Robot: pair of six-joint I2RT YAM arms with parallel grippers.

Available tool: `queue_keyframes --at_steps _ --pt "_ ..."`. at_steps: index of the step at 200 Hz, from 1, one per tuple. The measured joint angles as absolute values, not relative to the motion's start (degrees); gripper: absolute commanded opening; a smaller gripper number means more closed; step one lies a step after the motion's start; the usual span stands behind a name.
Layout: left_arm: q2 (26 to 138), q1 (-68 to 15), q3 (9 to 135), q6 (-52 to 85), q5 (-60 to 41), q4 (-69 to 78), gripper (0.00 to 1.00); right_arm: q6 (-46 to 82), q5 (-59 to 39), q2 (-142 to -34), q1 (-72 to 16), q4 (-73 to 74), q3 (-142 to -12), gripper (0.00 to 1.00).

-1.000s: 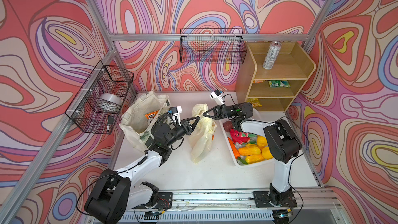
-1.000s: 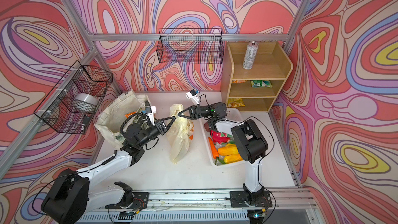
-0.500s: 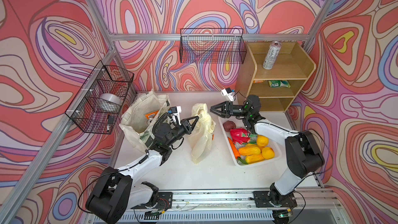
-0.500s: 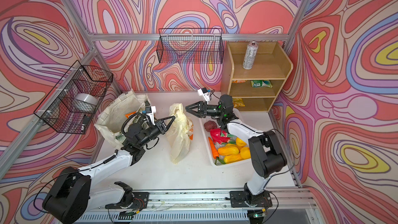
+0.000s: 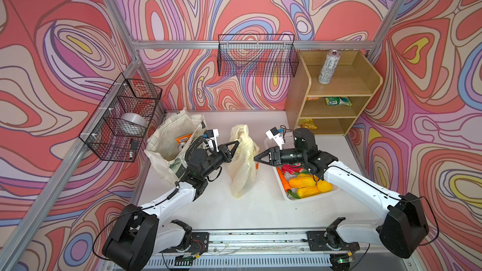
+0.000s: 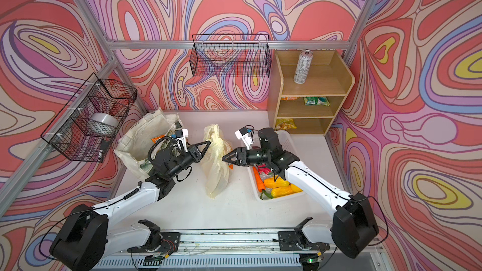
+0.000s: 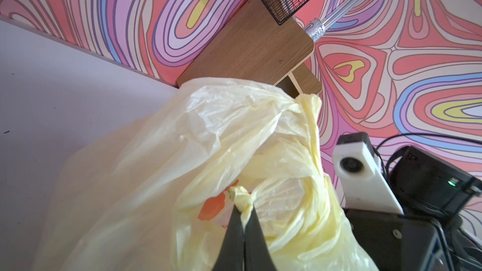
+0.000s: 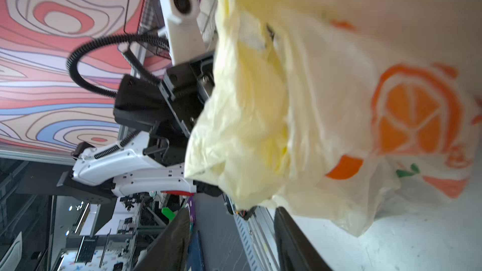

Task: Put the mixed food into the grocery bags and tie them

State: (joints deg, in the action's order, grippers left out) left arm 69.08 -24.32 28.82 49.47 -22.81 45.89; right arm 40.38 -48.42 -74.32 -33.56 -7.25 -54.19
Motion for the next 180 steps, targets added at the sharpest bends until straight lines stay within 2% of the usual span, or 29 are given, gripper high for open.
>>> queue_keyframes --at_steps 84,116,164,180 --pt "69.08 -24.32 28.82 49.28 -22.63 45.39 0.0 37.65 -40.66 -76.31 -35.29 -9.56 -56.01 0.45" --pt "69.08 -24.32 28.82 49.28 -22.65 45.39 0.0 36.12 -38.68 -77.28 -35.29 -10.31 -59.42 0.33" --pt "69.08 -24.32 28.82 49.3 -22.65 45.39 0.0 35.16 -37.23 -78.22 -35.29 -10.28 -61.19 0.37" --pt "69.08 -24.32 28.82 49.3 -22.68 45.39 0.0 35.09 -36.75 -78.67 -35.29 -10.31 -61.19 0.34"
